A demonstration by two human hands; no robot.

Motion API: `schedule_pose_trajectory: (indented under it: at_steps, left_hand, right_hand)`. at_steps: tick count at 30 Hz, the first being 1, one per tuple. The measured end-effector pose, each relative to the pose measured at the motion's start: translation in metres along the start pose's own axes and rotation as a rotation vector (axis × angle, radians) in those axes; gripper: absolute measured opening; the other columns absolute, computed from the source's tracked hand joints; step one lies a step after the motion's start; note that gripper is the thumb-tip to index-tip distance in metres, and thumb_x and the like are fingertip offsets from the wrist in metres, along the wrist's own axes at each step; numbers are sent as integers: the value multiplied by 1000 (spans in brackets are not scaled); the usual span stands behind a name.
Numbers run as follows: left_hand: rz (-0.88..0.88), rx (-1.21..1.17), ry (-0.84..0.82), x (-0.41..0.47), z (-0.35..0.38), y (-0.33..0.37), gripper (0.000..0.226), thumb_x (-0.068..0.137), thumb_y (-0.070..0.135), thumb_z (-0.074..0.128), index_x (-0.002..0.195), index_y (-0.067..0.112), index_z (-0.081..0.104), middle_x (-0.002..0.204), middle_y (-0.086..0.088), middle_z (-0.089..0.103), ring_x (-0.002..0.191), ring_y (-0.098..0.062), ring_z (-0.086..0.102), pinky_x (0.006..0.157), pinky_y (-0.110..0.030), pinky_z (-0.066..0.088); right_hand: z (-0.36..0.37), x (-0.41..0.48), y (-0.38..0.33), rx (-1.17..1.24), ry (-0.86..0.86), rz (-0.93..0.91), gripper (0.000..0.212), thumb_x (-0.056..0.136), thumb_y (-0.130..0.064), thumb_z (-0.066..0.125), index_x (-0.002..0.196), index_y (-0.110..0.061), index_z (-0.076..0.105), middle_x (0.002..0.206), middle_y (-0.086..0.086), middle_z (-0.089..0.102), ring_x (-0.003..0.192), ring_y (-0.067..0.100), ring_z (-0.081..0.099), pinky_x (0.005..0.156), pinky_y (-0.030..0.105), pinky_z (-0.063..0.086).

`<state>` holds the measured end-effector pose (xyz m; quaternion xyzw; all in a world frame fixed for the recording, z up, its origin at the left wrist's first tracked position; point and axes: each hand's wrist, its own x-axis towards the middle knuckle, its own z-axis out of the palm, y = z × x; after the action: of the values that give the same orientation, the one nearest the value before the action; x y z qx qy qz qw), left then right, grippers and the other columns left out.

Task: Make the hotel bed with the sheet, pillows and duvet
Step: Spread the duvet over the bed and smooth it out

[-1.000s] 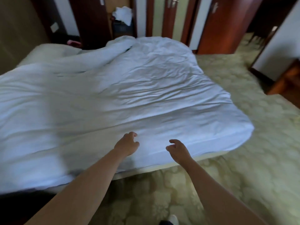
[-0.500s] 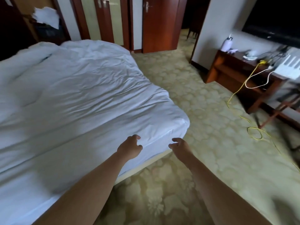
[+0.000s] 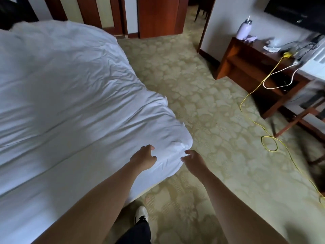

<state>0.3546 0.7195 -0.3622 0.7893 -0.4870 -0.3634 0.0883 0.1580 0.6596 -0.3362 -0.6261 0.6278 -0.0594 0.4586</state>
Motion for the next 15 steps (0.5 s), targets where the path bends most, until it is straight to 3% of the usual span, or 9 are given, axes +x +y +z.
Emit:
schedule_pose_trajectory:
  at_steps: [2,5,8,10,15]
  left_hand:
    - [-32,-2,-40,33,1,11,52,93,31,47,143,23,35,144,-2,41,122,-20,51,97,-32,43]
    - [-86,-32,-89,73,6,25,53,92,31,49,142,24,35,144,0,41,120,-20,52,97,-34,44]
    - [-161,-87,-138,111,22,35,54,90,30,52,141,25,37,142,-1,42,113,-20,58,95,-35,48]
    - [-207,-109,-159,137,39,40,57,87,29,54,141,24,36,143,0,42,122,-18,52,99,-35,45]
    - [-351,-138,-114,188,89,43,65,81,28,64,141,27,39,143,2,42,128,-18,46,100,-32,44]
  right_hand:
    - [-13,38,1,-42,-17,14,47,91,-15,55,137,-10,48,99,0,65,76,10,54,56,17,37]
    - [-28,91,6,-131,-67,42,48,91,-19,56,139,-14,46,125,4,62,95,14,57,73,22,40]
    - [-38,144,19,-266,-155,53,51,90,-25,58,139,-21,44,133,1,58,111,17,58,85,27,45]
    - [-41,182,30,-375,-233,24,54,89,-26,57,141,-23,42,138,0,54,119,19,55,93,29,44]
    - [-32,272,56,-646,-449,-126,60,89,-24,58,145,-25,37,145,-2,46,125,20,51,97,32,45]
